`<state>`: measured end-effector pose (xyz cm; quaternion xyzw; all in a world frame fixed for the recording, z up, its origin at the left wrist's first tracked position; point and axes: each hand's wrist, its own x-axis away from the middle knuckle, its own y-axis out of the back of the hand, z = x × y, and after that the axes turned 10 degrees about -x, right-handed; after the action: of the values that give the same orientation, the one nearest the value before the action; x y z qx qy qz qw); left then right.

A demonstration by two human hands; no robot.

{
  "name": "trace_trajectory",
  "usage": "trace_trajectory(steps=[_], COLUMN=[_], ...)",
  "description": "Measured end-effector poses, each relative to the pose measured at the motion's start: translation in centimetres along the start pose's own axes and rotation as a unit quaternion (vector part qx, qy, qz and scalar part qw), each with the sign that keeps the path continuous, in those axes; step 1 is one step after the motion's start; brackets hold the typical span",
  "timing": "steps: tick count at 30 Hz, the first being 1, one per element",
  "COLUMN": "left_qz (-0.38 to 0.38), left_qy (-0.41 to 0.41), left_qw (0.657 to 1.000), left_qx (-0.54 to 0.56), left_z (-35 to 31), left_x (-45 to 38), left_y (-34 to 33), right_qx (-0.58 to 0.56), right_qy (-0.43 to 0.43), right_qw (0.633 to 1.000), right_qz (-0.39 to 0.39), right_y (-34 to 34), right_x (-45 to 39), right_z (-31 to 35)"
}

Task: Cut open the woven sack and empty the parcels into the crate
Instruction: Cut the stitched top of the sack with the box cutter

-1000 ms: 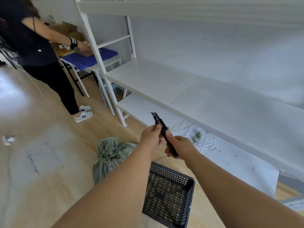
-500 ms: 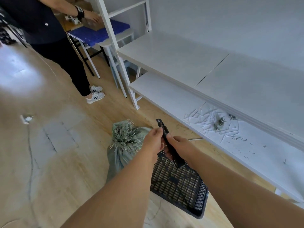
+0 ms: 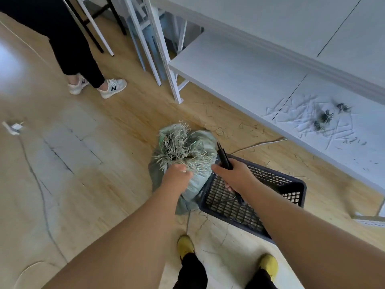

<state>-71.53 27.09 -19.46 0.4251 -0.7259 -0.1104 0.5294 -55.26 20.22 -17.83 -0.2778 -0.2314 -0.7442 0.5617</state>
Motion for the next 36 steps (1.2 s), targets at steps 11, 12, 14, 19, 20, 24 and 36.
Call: trace_trajectory(steps=[11, 12, 14, 19, 20, 24, 36], left_qz=[-0.136, -0.158, -0.210, -0.333, -0.345, -0.345, -0.152], left_qy=[0.038, 0.016, -0.043, -0.146, -0.152, -0.169, -0.168], left_qw=[0.983, 0.980, 0.965, 0.917, 0.914, 0.913, 0.970], left_qx=[-0.113, -0.123, -0.151, -0.161, -0.151, -0.134, 0.088], left_z=[12.5, 12.8, 12.9, 12.1, 12.0, 11.3, 9.9], left_x=[-13.1, -14.5, -17.7, -25.9, -27.3, -32.5, -36.8], left_y=[-8.3, -9.3, -10.9, -13.1, -13.3, -13.4, -13.0], right_qx=[0.006, 0.016, 0.036, 0.077, 0.083, 0.155, 0.310], right_qy=[-0.012, 0.010, 0.074, 0.196, 0.216, 0.288, 0.293], right_qw=[0.998, 0.997, 0.993, 0.976, 0.972, 0.944, 0.904], right_qz=[0.064, 0.073, 0.084, 0.058, 0.049, 0.035, 0.020], right_y=[-4.9, -5.3, -6.2, -8.3, -8.4, -8.2, -2.0], right_x=[-11.6, -12.7, -15.4, -23.0, -24.5, -30.3, -35.4], right_z=[-9.6, -10.5, -12.1, -13.9, -13.9, -13.1, -14.4])
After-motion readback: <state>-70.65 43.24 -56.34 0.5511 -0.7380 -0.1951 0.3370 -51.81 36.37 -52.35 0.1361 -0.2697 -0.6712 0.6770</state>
